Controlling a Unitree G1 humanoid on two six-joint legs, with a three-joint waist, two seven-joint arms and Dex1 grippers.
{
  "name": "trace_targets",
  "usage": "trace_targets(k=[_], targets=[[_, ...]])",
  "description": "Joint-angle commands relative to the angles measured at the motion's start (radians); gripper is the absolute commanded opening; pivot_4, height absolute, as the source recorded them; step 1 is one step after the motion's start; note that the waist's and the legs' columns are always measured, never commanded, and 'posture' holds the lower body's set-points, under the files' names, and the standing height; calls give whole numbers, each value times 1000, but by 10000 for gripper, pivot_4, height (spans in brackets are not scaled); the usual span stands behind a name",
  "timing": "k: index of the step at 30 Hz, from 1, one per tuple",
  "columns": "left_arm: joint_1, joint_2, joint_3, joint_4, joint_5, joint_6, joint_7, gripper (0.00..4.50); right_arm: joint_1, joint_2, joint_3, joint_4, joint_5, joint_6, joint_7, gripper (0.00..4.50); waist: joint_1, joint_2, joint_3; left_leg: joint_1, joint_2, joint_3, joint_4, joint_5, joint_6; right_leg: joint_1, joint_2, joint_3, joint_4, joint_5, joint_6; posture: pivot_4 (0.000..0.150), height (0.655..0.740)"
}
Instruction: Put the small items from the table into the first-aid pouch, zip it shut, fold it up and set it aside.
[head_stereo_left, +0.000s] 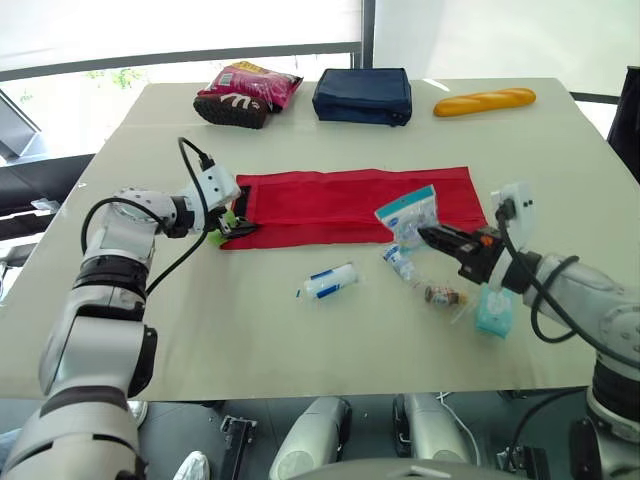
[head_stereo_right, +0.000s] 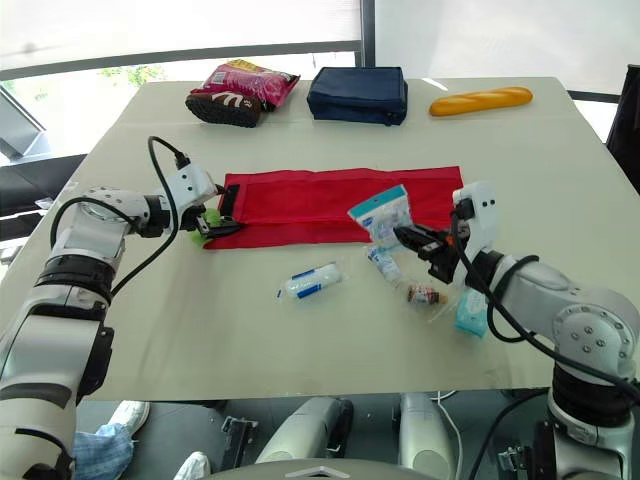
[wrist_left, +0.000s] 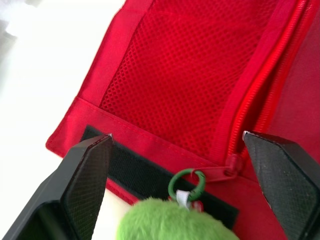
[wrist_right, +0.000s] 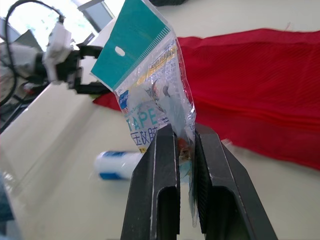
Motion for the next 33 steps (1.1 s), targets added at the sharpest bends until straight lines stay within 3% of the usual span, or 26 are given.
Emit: trace_targets(k=[1, 5, 7, 11, 14, 17, 20, 24, 33], targets=[[-48, -13, 0, 72, 36, -62, -9, 25190, -5, -18, -3, -51, 80, -38, -50, 24, -2, -1, 0, 0, 0, 0, 0, 0, 0, 0, 0, 0, 0, 0, 0, 1500, 7293], [-77, -49, 2, 125, 52, -73, -17, 7777, -6, -18, 28, -65, 120, -76, -109, 24, 1, -2, 0, 0, 0, 0, 0, 0, 0, 0, 0, 0, 0, 0, 0, 1500, 7293], [-84, -55, 10, 136, 51, -77, -32, 1240, -7, -26, 40, -63, 133, -92, -132, 24, 1, -2, 0, 0, 0, 0, 0, 0, 0, 0, 0, 0, 0, 0, 1, 1500, 7293], [-90, -76, 58, 109, -23, -16, -170, 1240, -12, -27, 76, -43, 179, -121, -193, 24, 0, -2, 0, 0, 0, 0, 1, 0, 0, 0, 0, 0, 0, 1, 2, 1500, 7293], [-79, -108, 95, 35, -85, 63, -261, 1240, -24, 43, 168, -7, 191, -138, -254, 24, 0, -3, 0, 0, 0, 0, 1, 0, 0, 0, 0, -1, 0, 1, 2, 1500, 7293], [-5, -142, 111, -153, -147, 164, -313, 1240, -61, 143, 265, 116, 180, -130, -345, 24, -7, -3, 0, 0, 0, 0, 2, 0, 0, 0, 0, 0, 1, 1, 1, 1500, 7293], [75, -149, 117, -332, -179, 258, -307, 1240, -104, 204, 297, 218, 161, -129, -409, 24, -12, -4, 0, 0, 0, 1, 2, 0, 0, 0, 0, 2, 2, 2, 1, 1500, 7293], [173, -151, 124, -536, -217, 361, -278, 1240, -174, 307, 301, 387, 263, -132, -552, 24, -26, -4, 0, 1, 1, 1, 2, 0, 0, -1, 1, 3, 2, 2, 0, 1500, 7293], [262, -180, 147, -694, -252, 424, -163, 1240, -255, 376, 319, 595, 397, -76, -748, 24, -25, -3, 0, 2, 2, 1, 2, 1, -1, -1, 4, 3, 4, 3, -2, 1500, 7293]])
